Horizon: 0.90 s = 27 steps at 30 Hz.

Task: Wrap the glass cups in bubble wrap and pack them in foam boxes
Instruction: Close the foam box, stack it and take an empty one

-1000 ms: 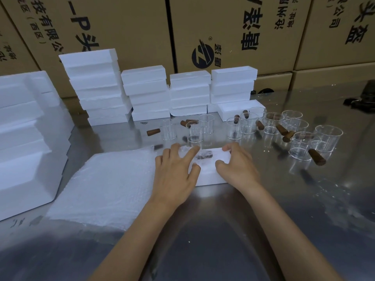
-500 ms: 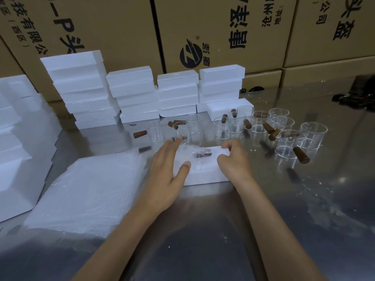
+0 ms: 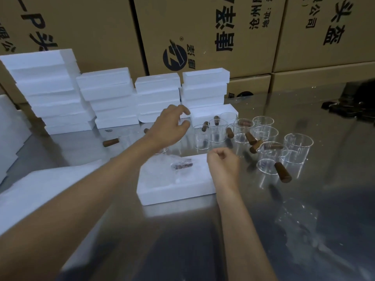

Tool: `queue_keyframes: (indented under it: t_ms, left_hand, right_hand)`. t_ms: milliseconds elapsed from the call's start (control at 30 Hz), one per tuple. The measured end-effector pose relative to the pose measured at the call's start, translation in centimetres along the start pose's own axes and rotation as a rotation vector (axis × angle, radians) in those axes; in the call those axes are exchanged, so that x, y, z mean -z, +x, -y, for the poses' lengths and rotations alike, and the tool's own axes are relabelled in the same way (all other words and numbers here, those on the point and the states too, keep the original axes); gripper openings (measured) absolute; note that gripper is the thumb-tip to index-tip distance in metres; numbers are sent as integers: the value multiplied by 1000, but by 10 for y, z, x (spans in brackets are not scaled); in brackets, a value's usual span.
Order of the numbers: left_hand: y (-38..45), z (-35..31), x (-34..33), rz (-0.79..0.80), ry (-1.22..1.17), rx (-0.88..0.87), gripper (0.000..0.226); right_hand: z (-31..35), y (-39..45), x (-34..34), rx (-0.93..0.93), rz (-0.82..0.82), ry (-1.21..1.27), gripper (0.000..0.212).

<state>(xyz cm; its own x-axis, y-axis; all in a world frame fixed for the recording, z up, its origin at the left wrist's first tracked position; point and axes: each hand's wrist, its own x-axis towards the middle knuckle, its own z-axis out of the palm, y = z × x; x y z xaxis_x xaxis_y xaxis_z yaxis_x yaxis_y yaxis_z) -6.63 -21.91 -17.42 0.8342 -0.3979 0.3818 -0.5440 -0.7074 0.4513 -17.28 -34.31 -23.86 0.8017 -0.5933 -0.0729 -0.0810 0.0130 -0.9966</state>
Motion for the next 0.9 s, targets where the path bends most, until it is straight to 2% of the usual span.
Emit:
queue_keyframes:
  t_ms: [100, 300, 433, 500, 700, 800, 900]
  left_hand:
    - [58, 0, -18, 140, 161, 17, 37]
    - [121, 27, -57, 277, 324, 136, 38]
    - [122, 41, -73, 172, 292, 92, 25]
    - [122, 40, -69, 122, 227, 74, 26]
    - [114, 26, -25, 43, 86, 36, 25]
    - [92, 23, 5, -19, 56, 26, 19]
    - [61, 20, 38, -106, -59, 37, 14]
  right_hand:
    - [-1, 3, -3, -5, -11, 11, 14]
    - [-2, 3, -2, 5, -7, 3, 12]
    - [-1, 3, -2, 2, 1, -13, 12]
    - [-1, 2, -2, 7, -2, -16, 13]
    - [-1, 1, -2, 27, 1, 2, 14]
    - [-1, 1, -4, 38, -15, 1, 23]
    - [-2, 1, -4, 40, -9, -13, 22]
